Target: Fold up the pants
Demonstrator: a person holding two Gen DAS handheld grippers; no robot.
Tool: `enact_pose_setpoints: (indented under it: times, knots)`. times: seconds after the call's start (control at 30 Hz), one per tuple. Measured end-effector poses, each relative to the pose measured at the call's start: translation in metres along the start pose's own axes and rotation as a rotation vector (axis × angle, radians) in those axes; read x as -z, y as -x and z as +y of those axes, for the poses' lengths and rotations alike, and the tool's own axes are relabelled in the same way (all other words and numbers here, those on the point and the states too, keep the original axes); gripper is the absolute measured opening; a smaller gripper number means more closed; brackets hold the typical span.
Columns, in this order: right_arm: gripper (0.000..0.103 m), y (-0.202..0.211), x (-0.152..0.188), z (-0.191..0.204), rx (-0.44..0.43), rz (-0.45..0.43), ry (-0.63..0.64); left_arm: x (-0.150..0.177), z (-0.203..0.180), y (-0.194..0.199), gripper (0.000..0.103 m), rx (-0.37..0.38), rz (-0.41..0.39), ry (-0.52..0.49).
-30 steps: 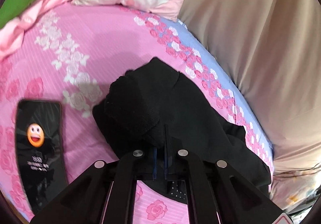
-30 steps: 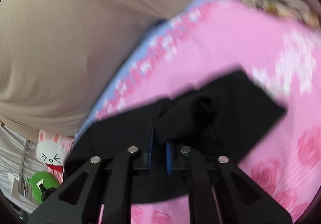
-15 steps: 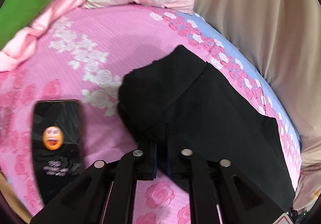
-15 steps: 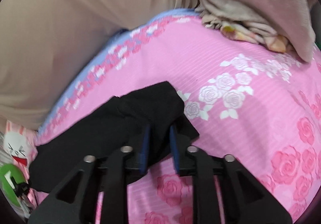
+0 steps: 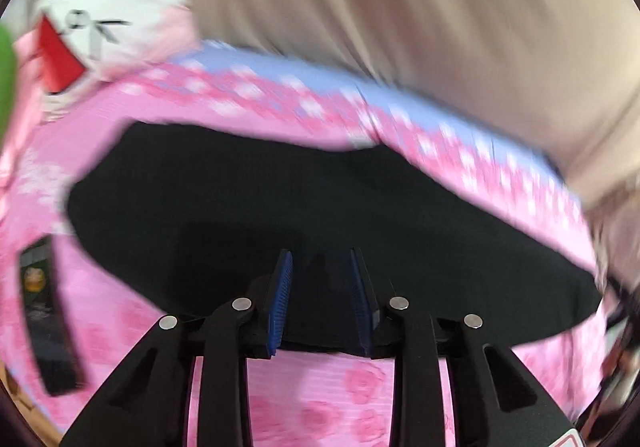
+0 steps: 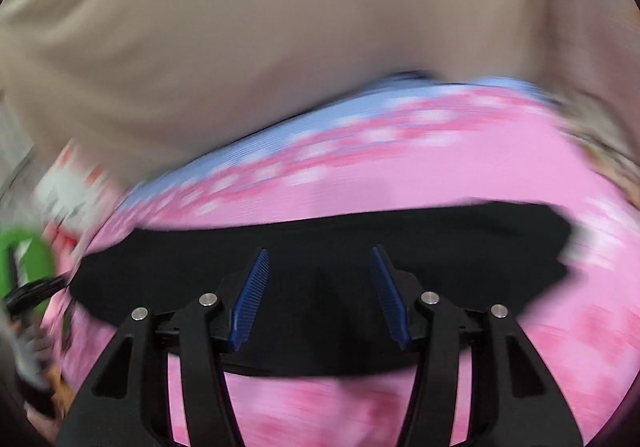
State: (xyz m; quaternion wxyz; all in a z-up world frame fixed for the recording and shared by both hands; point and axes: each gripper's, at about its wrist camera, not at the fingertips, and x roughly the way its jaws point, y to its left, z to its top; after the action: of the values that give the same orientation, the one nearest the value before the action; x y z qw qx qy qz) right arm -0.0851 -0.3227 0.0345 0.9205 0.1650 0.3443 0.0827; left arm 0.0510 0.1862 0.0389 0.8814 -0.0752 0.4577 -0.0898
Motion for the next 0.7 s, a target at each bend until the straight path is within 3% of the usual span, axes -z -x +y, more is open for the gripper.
enact_pose_setpoints:
  times: [0.03,0.07,0.13,0.17,0.33,0.47,0.5,0.53,0.63,0.7]
  knots:
    - [0.052,-0.027,-0.002,0.036,-0.035,0.044,0.073,0.008,-0.007,-0.016,0.008,0.013,0.047,-0.020]
    - [0.052,-0.044,-0.001,0.060,-0.055,0.068,0.119,0.017,-0.011,-0.032,0.000,0.024,0.098,-0.031]
    - [0.051,-0.088,-0.003,0.119,-0.115,0.141,0.220,0.030,-0.012,-0.050,0.000,0.009,0.135,-0.041]
    - [0.051,-0.105,-0.003,0.140,-0.127,0.161,0.254,0.036,-0.011,-0.046,0.000,0.013,0.091,-0.057]
    - [0.053,-0.201,-0.011,0.245,-0.126,0.247,0.427,0.054,-0.005,-0.037,0.000,0.046,0.033,-0.062]
    - [0.053,-0.262,-0.015,0.287,-0.089,0.283,0.475,0.056,0.001,-0.038,0.000,0.081,0.005,-0.052]
    - [0.045,-0.283,-0.014,0.292,-0.022,0.291,0.499,0.057,0.003,-0.039,0.000,0.095,0.003,-0.043]
    - [0.047,-0.297,-0.015,0.293,0.013,0.286,0.506,0.057,0.006,-0.039,0.000,0.111,0.003,-0.033]
    - [0.048,-0.305,-0.034,0.289,-0.016,0.271,0.378,0.057,0.006,-0.041,0.000,0.129,0.001,-0.026]
    - [0.047,-0.282,-0.042,0.278,-0.021,0.214,0.340,0.058,0.006,-0.041,0.001,0.125,-0.010,-0.033]
